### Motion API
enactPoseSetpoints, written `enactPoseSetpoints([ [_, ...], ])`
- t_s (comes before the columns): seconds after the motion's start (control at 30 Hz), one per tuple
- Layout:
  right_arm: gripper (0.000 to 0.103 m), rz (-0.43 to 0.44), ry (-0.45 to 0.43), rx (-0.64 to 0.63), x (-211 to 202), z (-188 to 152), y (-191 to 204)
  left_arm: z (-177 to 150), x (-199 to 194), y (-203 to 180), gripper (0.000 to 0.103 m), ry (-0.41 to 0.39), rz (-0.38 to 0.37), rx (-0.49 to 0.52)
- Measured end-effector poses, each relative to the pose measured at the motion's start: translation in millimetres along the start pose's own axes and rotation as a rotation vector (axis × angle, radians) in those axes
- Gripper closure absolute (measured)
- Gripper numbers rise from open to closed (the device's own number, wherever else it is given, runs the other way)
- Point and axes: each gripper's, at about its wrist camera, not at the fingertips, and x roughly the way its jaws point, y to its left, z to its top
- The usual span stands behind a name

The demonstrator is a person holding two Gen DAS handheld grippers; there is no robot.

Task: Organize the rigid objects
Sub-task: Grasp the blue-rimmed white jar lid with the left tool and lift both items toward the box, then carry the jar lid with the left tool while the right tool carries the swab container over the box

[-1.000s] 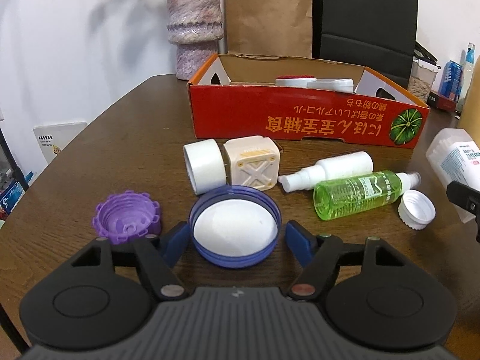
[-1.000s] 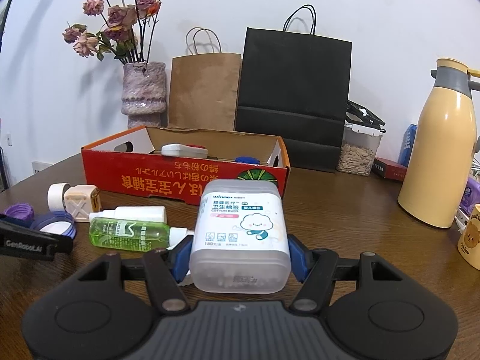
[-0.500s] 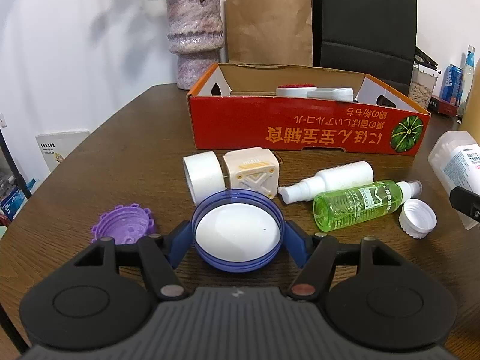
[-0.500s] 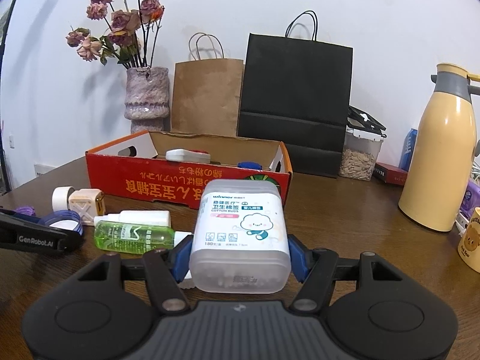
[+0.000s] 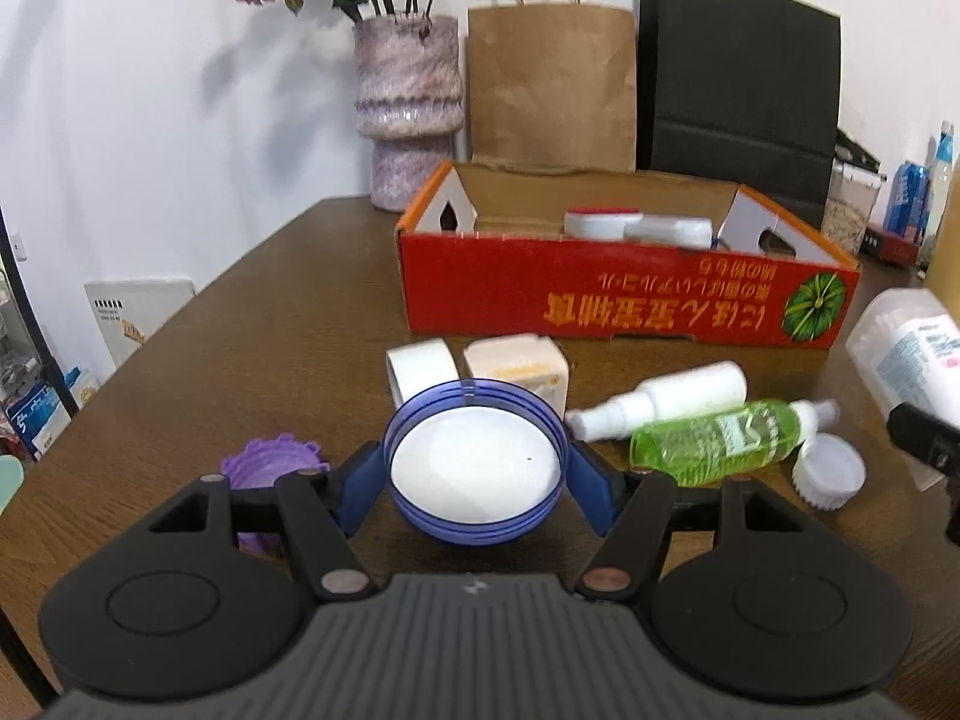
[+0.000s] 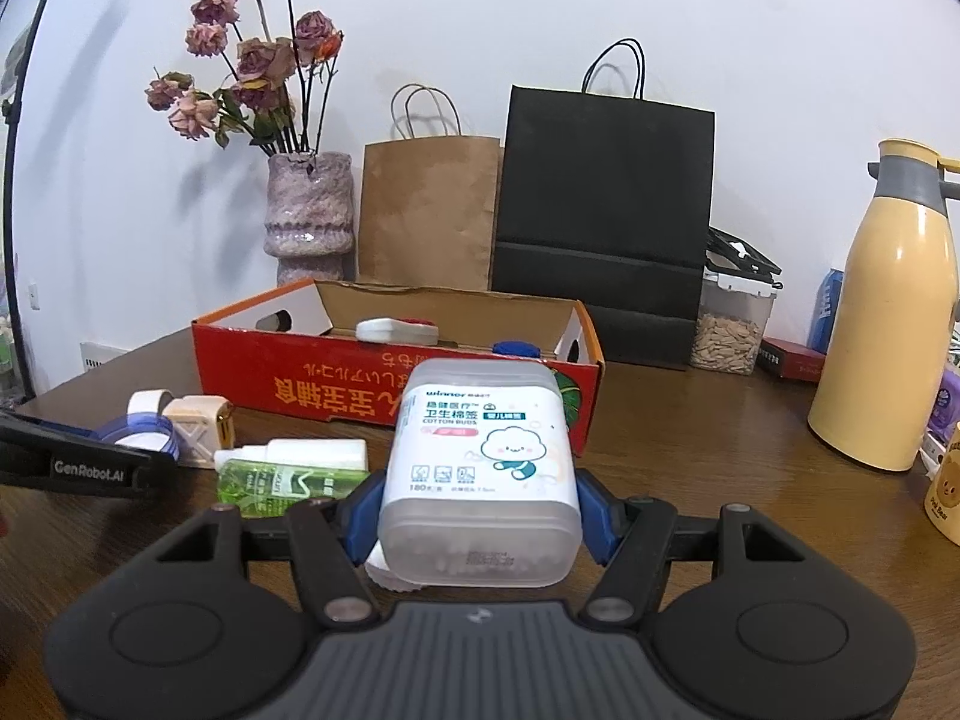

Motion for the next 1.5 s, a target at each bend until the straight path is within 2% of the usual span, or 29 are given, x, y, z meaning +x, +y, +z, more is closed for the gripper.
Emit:
enactPoseSetpoints([
  [0.3,0.04,0.026,-0.05,0.0,-5.5,9.0,9.3,13.2,-8.1,-6.4,0.035,-0.025,-0.017,0.006],
  [0.73,0.04,0.048,-0.1,0.013,-1.5,32.1,17.2,48.5,-10.1,-17.7,0.035,-0.09,-0.039,-0.004],
  [1.5,0.04,0.034,-0.145,0.041,49.1,75.4,6.5,98.4,26.7,-28.3,0.035,-0.139,-0.036,-0.077],
])
